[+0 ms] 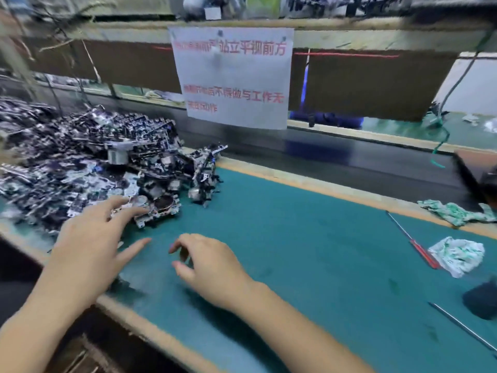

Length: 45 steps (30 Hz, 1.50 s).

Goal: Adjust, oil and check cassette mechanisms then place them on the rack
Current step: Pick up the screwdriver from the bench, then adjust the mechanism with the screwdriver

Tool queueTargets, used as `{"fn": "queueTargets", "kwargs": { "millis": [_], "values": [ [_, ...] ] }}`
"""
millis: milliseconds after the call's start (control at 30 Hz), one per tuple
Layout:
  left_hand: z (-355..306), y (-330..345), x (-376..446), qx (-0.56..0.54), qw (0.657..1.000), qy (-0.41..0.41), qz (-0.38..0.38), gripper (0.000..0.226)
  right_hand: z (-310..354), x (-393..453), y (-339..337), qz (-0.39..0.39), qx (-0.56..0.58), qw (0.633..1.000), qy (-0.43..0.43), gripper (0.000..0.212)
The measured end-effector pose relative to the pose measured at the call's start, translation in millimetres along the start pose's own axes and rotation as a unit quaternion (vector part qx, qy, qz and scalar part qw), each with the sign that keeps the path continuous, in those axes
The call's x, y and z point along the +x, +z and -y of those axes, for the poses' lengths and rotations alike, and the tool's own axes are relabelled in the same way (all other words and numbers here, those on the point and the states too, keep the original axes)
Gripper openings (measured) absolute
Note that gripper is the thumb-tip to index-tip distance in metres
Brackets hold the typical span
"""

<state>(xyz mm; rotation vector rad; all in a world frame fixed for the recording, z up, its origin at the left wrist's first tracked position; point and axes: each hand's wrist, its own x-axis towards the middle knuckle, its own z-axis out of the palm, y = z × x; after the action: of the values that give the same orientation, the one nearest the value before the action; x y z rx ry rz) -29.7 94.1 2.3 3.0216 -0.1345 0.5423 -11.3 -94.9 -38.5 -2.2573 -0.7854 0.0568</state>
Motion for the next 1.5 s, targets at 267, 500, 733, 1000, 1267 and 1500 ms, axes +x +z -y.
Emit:
{"fn": "queueTargets", "kwargs": {
  "millis": [267, 500, 733, 1000, 1267, 1500],
  "values": [
    [98, -25, -12, -0.125, 0.983, 0.059, 0.124, 0.047, 59, 61, 33, 0.011, -0.005, 0.999, -0.030, 0.036],
    [114, -16, 1, -0.081, 0.976, 0.127, 0.159, 0.037, 65, 67, 37, -0.012, 0.008, 1.000, -0.027, 0.020],
    [32, -25, 15, -0.049, 0.959, 0.242, 0.138, 0.051, 33, 6, -12, -0.062, 0.038, 0.997, -0.027, 0.022],
    [-148, -10, 37, -0.093, 0.915, 0.343, 0.193, 0.065, -33, -132, -97, -0.240, 0.017, 0.969, 0.061, 0.023],
    [-308, 25, 2, -0.061, 0.864, 0.488, -0.110, 0.040, -86, -258, -162, -0.334, -0.248, 0.903, 0.103, 0.021],
    [-317, 69, -31, -0.161, 0.785, 0.586, -0.123, 0.039, -103, -324, -137, -0.271, -0.288, 0.909, 0.127, 0.024]
  ]
}}
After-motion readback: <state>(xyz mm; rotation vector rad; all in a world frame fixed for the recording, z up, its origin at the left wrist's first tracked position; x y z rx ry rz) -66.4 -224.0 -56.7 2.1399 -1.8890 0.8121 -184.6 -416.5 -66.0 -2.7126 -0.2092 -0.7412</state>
